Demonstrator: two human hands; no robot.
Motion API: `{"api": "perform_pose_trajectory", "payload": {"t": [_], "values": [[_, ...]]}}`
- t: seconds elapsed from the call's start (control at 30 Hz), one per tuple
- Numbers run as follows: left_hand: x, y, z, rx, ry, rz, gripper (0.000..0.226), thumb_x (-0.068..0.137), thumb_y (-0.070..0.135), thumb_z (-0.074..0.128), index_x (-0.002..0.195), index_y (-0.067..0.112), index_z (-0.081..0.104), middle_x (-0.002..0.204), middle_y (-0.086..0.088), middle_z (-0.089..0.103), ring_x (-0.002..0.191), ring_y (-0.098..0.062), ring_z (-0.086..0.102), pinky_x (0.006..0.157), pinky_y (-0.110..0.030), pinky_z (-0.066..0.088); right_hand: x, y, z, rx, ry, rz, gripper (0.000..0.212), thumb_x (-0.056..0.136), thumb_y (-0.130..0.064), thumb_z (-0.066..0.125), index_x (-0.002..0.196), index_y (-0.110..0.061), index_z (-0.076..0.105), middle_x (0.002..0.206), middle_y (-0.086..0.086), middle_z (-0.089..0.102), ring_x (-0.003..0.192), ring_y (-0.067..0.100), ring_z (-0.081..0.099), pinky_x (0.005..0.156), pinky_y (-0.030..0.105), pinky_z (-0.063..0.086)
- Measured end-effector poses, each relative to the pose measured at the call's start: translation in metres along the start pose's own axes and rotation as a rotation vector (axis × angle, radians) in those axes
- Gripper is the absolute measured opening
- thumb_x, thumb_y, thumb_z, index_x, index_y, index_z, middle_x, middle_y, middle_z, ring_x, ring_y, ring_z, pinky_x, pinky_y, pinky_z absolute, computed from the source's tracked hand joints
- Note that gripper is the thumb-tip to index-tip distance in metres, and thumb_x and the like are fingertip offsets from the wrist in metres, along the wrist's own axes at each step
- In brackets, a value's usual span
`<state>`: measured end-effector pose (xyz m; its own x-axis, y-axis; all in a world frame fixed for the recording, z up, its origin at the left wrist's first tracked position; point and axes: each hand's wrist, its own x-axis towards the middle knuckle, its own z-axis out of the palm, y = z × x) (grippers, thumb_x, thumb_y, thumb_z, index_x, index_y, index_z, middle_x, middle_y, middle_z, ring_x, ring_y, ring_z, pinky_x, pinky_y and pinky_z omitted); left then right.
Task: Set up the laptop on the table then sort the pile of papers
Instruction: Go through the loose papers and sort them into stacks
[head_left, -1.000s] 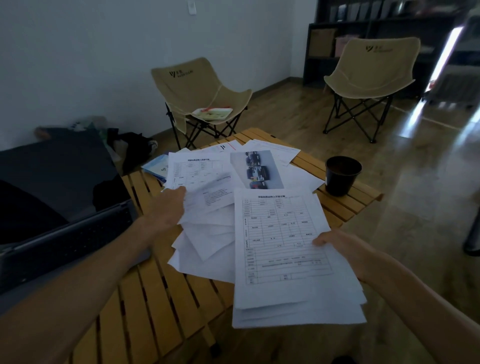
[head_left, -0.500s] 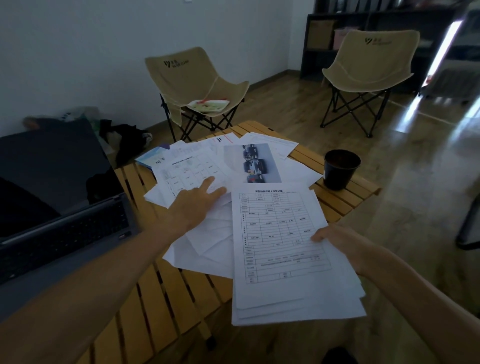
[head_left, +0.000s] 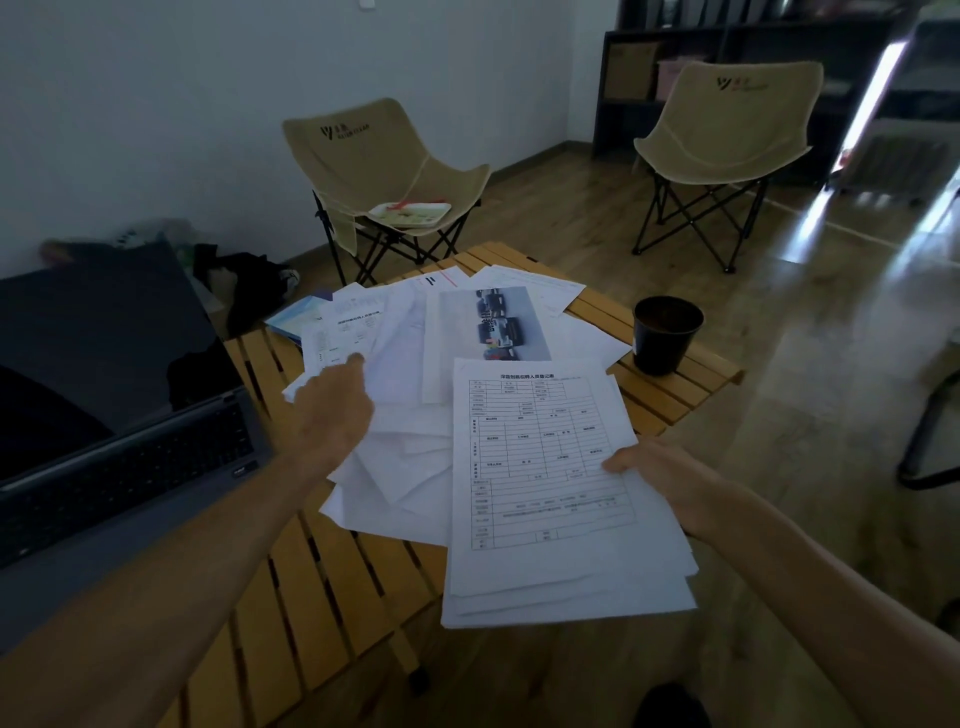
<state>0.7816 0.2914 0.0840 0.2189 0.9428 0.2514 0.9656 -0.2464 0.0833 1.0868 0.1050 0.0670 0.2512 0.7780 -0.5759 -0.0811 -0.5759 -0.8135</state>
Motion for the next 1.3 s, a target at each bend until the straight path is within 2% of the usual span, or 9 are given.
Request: {"api": "perform_pose_trajectory", "payload": {"t": [0.13, 0.3, 0.43, 0.53, 0.7, 0.8, 0.93, 1.1, 1.3], "values": [[-0.058, 0.053, -0.034, 0.023, 0.032, 0.302, 0.046, 0.093, 0.003, 0.038, 0.133, 0.022, 0.048, 0.103, -0.004, 0.065, 0.086, -0.027, 0.064, 0.070, -0.038, 0.047, -0.005, -0.001, 0.004, 0.046, 0.045, -0.008, 0.024, 0.098, -0.023, 0.057, 0.116, -0.010, 0.067, 0.106, 0.014, 0.074, 0.101, 0.035, 0.070, 0.096, 0.053, 0.053], [-0.150, 0.108, -0.025, 0.152, -0.184, 0.657, 0.040, 0.093, 0.006, 0.042, 0.131, 0.016, 0.046, 0.116, -0.007, 0.062, 0.100, -0.026, 0.061, 0.074, -0.036, 0.049, 0.004, -0.001, 0.006, 0.184, 0.030, 0.030, 0.083, 0.073, -0.076, 0.064, 0.139, -0.026, 0.054, 0.138, 0.004, 0.061, 0.125, 0.032, 0.058, 0.109, 0.055, 0.041], [-0.169, 0.118, -0.022, 0.095, -0.308, 0.733, 0.037, 0.096, 0.025, 0.049, 0.132, 0.018, 0.048, 0.126, -0.005, 0.058, 0.111, -0.024, 0.056, 0.085, -0.037, 0.049, -0.004, -0.002, 0.010, 0.074, 0.007, -0.031, 0.040, 0.095, -0.038, 0.062, 0.127, -0.014, 0.063, 0.113, 0.008, 0.073, 0.102, 0.029, 0.070, 0.087, 0.044, 0.056], [-0.161, 0.113, -0.031, -0.171, -0.459, 0.586, 0.054, 0.092, 0.062, 0.043, 0.133, 0.027, 0.050, 0.129, 0.007, 0.053, 0.117, -0.014, 0.050, 0.098, -0.033, 0.044, -0.003, 0.005, 0.008, 0.033, -0.045, -0.091, 0.031, 0.095, -0.009, 0.062, 0.126, -0.013, 0.063, 0.110, 0.009, 0.074, 0.098, 0.031, 0.072, 0.086, 0.049, 0.059], [-0.102, 0.081, -0.004, -0.645, -0.289, 0.085, 0.058, 0.087, 0.052, 0.062, 0.133, 0.018, 0.049, 0.131, 0.002, 0.051, 0.123, -0.019, 0.049, 0.103, -0.037, 0.044, -0.012, -0.008, 0.013, 0.051, -0.085, -0.300, 0.040, 0.095, -0.001, 0.058, 0.128, -0.023, 0.059, 0.121, 0.006, 0.070, 0.105, 0.029, 0.070, 0.088, 0.051, 0.058], [-0.070, 0.066, -0.016, -1.110, -0.436, -0.220, 0.076, 0.080, 0.058, 0.070, 0.136, 0.011, 0.050, 0.134, 0.002, 0.055, 0.118, -0.017, 0.057, 0.105, -0.040, 0.045, -0.030, -0.032, 0.017, 0.071, -0.114, -0.562, 0.041, 0.094, -0.004, 0.060, 0.128, -0.028, 0.059, 0.122, 0.000, 0.070, 0.108, 0.024, 0.070, 0.088, 0.049, 0.059], [-0.059, 0.067, -0.060, -1.600, -0.437, -0.090, 0.037, 0.091, 0.014, 0.064, 0.127, 0.006, 0.060, 0.121, -0.009, 0.068, 0.110, -0.028, 0.066, 0.092, -0.045, 0.055, -0.055, -0.065, 0.024, 0.046, -0.039, -0.830, 0.034, 0.093, -0.006, 0.062, 0.123, -0.021, 0.065, 0.120, 0.000, 0.071, 0.109, 0.020, 0.070, 0.088, 0.042, 0.058], [-0.066, 0.057, -0.082, -1.428, -0.175, 0.026, 0.032, 0.092, 0.012, 0.062, 0.124, 0.012, 0.061, 0.115, -0.002, 0.070, 0.105, -0.025, 0.068, 0.081, -0.038, 0.057, -0.067, -0.068, 0.034, 0.027, 0.005, -0.894, 0.023, 0.089, -0.009, 0.071, 0.110, -0.019, 0.071, 0.104, -0.008, 0.076, 0.097, 0.010, 0.072, 0.078, 0.026, 0.061], [-0.082, 0.054, -0.070, -1.431, -0.172, 0.003, 0.036, 0.088, -0.004, 0.057, 0.113, 0.020, 0.066, 0.115, 0.002, 0.071, 0.106, -0.018, 0.067, 0.090, -0.038, 0.055, -0.057, -0.045, 0.043, -0.034, -0.011, -0.810, 0.030, 0.086, -0.019, 0.076, 0.116, -0.021, 0.071, 0.114, -0.006, 0.074, 0.105, 0.013, 0.070, 0.092, 0.042, 0.059]]}}
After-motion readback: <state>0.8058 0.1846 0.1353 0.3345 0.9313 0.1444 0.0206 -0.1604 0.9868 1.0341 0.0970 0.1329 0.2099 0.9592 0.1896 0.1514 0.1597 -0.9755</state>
